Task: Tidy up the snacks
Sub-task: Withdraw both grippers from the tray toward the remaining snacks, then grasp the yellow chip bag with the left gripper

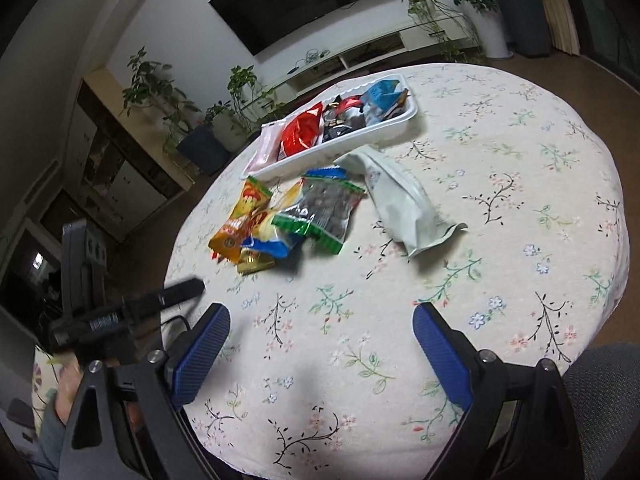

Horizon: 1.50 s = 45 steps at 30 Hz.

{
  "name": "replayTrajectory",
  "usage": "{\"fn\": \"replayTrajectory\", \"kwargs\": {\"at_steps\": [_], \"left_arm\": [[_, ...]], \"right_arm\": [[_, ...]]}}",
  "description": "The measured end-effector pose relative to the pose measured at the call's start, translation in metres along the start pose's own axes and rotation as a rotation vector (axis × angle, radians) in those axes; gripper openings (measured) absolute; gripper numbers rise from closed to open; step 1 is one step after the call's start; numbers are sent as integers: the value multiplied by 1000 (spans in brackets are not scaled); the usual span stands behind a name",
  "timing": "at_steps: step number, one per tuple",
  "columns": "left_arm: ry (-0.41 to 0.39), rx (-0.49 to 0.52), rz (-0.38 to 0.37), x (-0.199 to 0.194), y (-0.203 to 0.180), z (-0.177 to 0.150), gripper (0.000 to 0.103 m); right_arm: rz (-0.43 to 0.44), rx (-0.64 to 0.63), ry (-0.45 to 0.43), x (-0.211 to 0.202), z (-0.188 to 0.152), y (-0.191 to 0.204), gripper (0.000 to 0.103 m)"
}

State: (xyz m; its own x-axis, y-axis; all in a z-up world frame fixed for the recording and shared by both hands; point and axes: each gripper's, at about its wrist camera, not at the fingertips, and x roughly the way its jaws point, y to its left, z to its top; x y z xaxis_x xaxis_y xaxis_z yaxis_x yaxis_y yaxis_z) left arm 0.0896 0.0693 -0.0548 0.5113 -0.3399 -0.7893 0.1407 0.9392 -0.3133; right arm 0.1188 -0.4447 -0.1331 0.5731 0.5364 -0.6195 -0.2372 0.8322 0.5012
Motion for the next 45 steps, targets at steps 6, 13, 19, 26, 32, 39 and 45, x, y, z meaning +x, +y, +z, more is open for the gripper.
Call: {"fn": "replayTrajectory", "kwargs": {"at_steps": [6, 13, 19, 26, 32, 39, 45], "left_arm": [[-1, 87, 72, 7, -8, 45, 80], [80, 180, 132, 43, -23, 82, 64], [141, 205, 149, 75, -19, 97, 40], [172, 213, 140, 91, -18, 102, 39], [179, 226, 134, 95, -19, 105, 39], [197, 203, 108, 98, -14, 108, 39], [208, 202, 76, 102, -13, 108, 31]], "right_arm": [[-34, -43, -15, 0, -1, 8, 95], [-48, -57, -30, -3, 2, 6, 94], [-50, -68, -34, -1, 2, 5, 92], [-40, -65, -27, 1, 1, 4, 91], [-37, -65, -22, 4, 1, 4, 90], [-39, -66, -21, 4, -1, 6, 90], [-39, -66, -21, 3, -1, 7, 89]]}}
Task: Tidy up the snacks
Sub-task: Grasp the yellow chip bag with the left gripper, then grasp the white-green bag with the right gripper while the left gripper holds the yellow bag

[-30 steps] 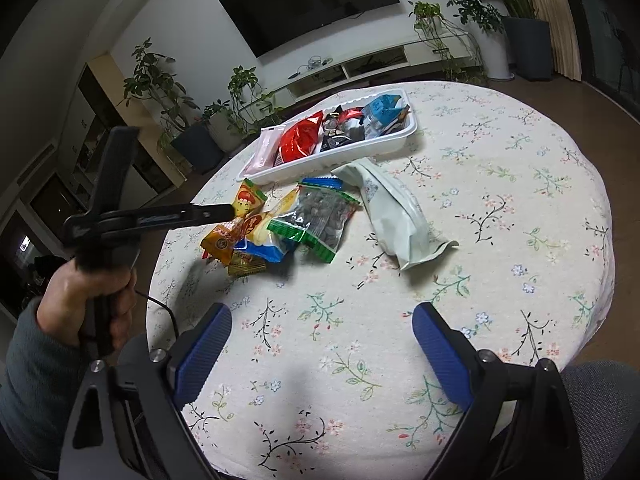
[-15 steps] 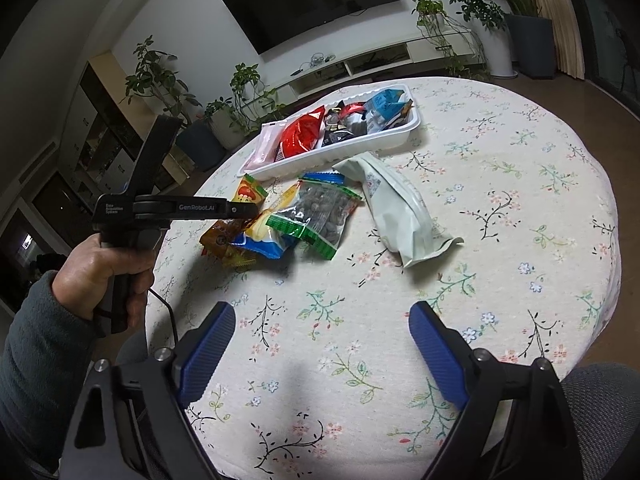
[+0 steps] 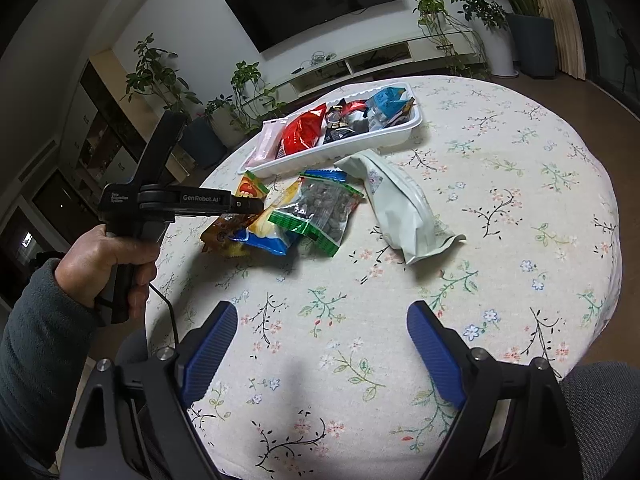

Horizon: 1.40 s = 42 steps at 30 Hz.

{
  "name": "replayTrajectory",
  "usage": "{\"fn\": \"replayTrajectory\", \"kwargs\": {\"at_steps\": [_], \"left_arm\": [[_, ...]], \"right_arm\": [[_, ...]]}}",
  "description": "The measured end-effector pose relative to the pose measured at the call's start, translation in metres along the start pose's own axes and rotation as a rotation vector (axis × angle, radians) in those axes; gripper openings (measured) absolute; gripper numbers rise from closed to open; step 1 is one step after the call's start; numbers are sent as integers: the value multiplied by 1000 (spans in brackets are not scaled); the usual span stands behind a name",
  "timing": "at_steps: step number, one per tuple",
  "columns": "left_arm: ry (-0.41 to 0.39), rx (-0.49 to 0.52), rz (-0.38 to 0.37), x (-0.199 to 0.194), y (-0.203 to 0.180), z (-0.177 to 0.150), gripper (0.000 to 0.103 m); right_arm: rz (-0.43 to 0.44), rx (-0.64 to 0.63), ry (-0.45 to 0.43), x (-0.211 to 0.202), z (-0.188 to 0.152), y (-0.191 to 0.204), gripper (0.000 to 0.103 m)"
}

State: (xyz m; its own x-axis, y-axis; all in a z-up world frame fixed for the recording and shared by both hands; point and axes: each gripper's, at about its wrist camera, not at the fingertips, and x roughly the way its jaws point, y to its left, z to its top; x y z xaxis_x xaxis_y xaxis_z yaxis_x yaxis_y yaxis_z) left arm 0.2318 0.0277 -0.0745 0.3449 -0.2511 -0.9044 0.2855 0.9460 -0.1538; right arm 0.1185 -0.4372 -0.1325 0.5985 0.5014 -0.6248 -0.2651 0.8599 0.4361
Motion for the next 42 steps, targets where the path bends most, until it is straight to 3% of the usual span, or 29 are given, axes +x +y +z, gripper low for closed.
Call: {"fn": "replayTrajectory", "kwargs": {"at_steps": [4, 5, 7, 19, 27, 32, 42], "left_arm": [[-5, 6, -13, 1, -1, -4, 26], [-9, 6, -18, 0, 0, -4, 20], [-18, 16, -18, -2, -2, -7, 16], [-71, 5, -64, -20, 1, -13, 15], [-122, -23, -118, -47, 4, -34, 15], [-155, -41, -151, -66, 2, -60, 15], [-175, -84, -190, -78, 0, -98, 15]], "right_arm": [[-1, 4, -6, -1, -1, 0, 89], [-1, 4, -7, -2, -1, 0, 88], [-2, 4, -9, -3, 0, -1, 87], [-21, 5, -33, -8, 8, -7, 84], [-94, -89, -45, -10, 38, -8, 84], [-170, -172, 12, 9, 63, -11, 80], [-221, -280, 193, 74, 98, -17, 68]]}}
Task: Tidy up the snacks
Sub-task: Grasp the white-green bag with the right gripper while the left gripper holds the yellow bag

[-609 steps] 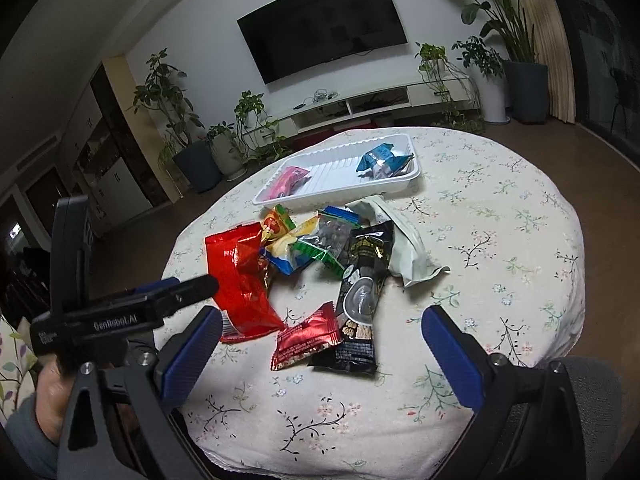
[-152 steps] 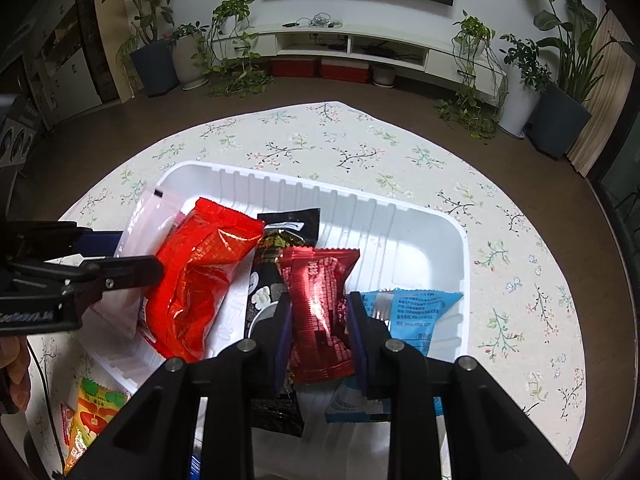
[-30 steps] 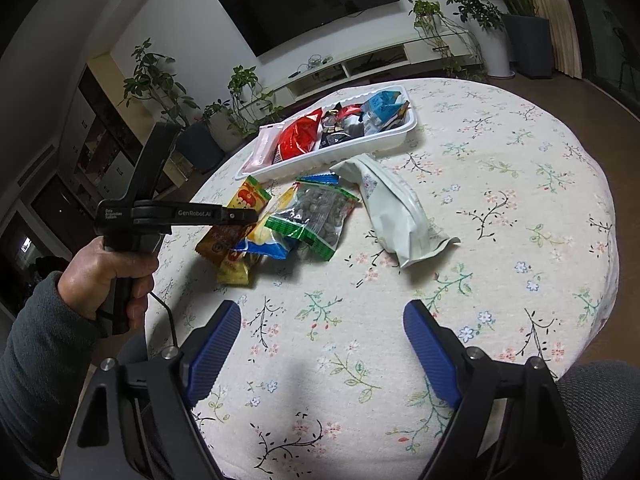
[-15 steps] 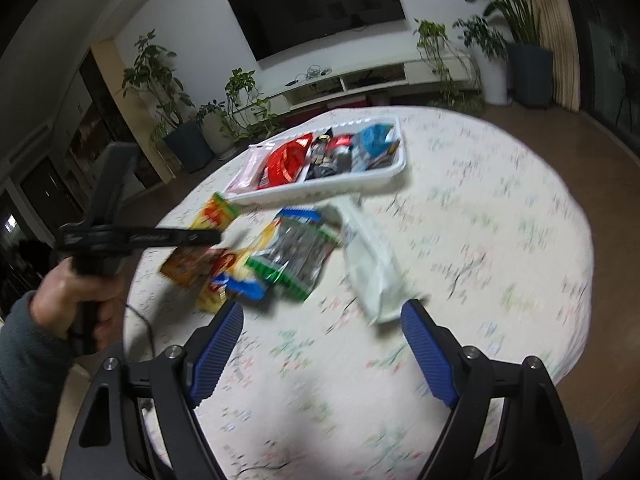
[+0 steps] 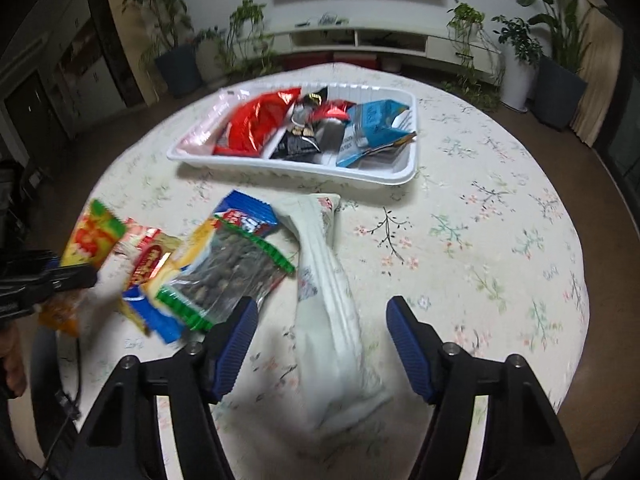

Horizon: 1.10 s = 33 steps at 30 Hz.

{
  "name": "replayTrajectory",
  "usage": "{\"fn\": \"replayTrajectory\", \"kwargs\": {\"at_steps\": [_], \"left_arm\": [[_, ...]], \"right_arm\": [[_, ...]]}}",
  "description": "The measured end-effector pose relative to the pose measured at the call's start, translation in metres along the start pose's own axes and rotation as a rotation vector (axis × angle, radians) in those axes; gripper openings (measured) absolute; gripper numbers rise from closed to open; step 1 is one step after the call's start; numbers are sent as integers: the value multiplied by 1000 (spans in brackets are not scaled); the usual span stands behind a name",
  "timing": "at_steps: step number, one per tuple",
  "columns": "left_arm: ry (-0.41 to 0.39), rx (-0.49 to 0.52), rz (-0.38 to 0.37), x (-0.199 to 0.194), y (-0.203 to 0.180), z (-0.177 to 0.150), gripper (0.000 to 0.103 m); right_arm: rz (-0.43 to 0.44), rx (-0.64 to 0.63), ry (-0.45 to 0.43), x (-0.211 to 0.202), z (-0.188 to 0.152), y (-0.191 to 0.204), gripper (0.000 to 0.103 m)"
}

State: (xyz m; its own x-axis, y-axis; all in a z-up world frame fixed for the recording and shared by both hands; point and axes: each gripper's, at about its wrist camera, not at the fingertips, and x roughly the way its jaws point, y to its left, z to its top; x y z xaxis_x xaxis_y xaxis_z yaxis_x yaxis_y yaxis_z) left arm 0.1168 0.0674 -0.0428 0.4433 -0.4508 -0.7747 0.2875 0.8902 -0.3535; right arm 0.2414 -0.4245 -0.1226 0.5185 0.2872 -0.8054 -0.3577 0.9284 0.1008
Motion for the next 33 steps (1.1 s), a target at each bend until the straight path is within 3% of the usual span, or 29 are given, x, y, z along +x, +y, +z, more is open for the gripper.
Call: {"fn": "replayTrajectory", "kwargs": {"at_steps": [10, 20, 27, 33], "left_arm": [[2, -12, -16, 0, 5, -2, 15], [0, -16, -20, 0, 7, -2, 15], [-4, -23, -22, -1, 9, -3, 15], [-15, -31, -24, -4, 12, -2, 15]], "right_arm": [[-47, -94, 102, 31, 6, 13, 45], [-24, -71, 108, 32, 7, 8, 31], [22, -23, 88, 28, 6, 5, 15], [57, 69, 36, 13, 0, -8, 13]]}}
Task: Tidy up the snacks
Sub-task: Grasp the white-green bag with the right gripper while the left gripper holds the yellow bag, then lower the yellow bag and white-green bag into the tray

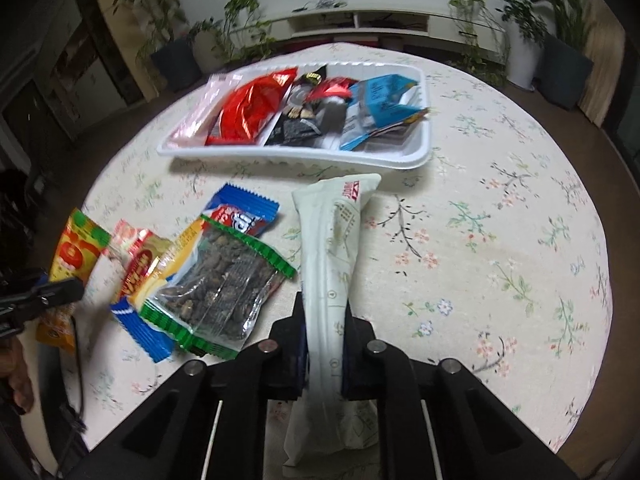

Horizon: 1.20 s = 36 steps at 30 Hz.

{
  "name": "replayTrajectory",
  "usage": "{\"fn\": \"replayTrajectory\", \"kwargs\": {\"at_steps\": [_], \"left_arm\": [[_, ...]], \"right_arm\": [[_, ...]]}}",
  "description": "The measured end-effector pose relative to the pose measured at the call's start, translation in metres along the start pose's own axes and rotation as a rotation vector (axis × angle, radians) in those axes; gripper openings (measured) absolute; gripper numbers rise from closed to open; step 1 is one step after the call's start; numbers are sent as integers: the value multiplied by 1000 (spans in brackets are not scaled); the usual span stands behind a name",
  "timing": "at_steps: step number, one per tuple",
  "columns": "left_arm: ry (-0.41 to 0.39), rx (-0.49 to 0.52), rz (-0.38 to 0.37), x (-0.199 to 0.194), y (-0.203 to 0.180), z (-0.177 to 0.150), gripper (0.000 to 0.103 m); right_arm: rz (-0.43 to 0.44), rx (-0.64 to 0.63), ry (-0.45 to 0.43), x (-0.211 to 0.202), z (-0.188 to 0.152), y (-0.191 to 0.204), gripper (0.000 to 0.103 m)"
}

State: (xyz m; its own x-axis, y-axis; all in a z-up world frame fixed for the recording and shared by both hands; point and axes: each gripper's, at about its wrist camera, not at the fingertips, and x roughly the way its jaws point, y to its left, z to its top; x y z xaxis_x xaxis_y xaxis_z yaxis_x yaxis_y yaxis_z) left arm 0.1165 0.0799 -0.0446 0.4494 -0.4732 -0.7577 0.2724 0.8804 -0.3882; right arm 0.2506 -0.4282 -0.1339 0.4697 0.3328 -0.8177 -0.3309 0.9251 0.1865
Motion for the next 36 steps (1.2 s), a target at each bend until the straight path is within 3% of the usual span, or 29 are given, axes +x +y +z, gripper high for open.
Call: {"fn": "replayTrajectory", "kwargs": {"at_steps": [10, 17, 27, 31, 36], "left_arm": [[-19, -14, -12, -7, 5, 11, 15], [-63, 9, 3, -17, 6, 52, 15], [-128, 104, 42, -16, -12, 162, 15], [-117, 132, 36, 6, -22, 203, 15], [-69, 139, 24, 51, -24, 233, 15]], "right_arm": [[51, 127, -77, -33, -6, -31, 13], [36, 195, -121, -46, 5, -55, 13], [89, 161, -276, -84, 86, -43, 13], [107, 115, -313, -84, 126, -26, 13], [122, 91, -287, -55, 159, -14, 13]]}}
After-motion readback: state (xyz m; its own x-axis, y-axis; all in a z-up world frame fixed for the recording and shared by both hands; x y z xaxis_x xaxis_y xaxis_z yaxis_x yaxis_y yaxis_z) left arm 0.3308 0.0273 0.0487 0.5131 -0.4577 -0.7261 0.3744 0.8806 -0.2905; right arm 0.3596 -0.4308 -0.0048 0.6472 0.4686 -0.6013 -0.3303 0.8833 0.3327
